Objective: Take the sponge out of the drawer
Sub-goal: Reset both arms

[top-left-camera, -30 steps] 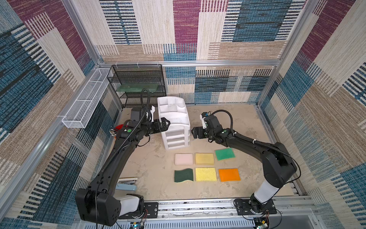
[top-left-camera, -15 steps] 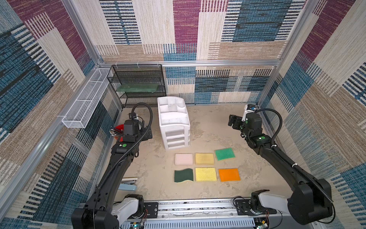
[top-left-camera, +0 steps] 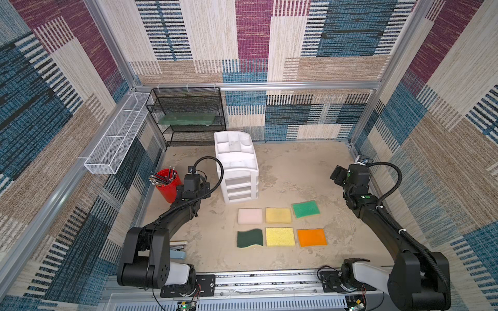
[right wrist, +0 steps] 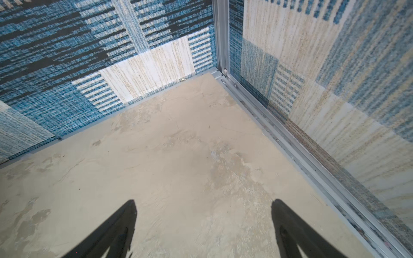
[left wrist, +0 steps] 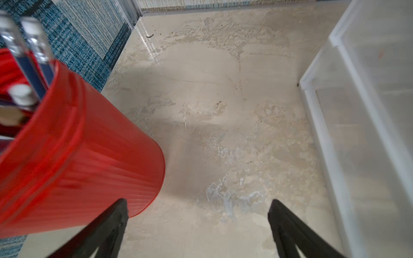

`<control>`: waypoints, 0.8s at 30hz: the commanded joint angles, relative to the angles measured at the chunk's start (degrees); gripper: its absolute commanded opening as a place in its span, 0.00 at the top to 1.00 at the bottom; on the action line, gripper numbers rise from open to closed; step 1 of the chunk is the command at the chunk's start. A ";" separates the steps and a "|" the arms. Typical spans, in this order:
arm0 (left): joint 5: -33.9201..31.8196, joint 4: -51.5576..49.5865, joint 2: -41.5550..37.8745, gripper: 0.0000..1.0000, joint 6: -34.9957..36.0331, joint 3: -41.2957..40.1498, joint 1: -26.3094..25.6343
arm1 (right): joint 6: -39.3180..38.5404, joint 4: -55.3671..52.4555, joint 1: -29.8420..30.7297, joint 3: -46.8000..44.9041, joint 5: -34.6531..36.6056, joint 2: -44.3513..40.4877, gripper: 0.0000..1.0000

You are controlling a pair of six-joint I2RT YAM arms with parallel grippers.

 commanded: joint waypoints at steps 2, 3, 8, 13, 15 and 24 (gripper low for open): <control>-1.89 10.35 0.13 0.00 2.04 -2.32 0.07 | 1.76 6.31 -1.88 -2.21 2.48 0.39 0.05; -1.98 10.89 0.43 0.00 2.02 -2.54 0.06 | 2.15 6.62 -2.39 -2.50 2.26 0.71 0.05; -7.05 23.36 1.78 0.00 -0.66 -10.08 0.03 | 2.26 8.99 -3.23 -3.31 1.06 2.79 0.05; -3.31 29.39 2.96 0.00 1.38 -12.24 0.14 | -0.81 17.68 -3.23 -7.89 0.65 3.06 0.05; -1.03 28.60 2.70 0.00 1.67 -12.08 0.51 | -2.18 20.90 -3.21 -9.99 0.33 2.46 0.05; 7.33 32.95 4.84 0.00 2.85 -14.17 2.21 | -11.80 42.74 0.77 -22.38 -2.15 0.91 0.05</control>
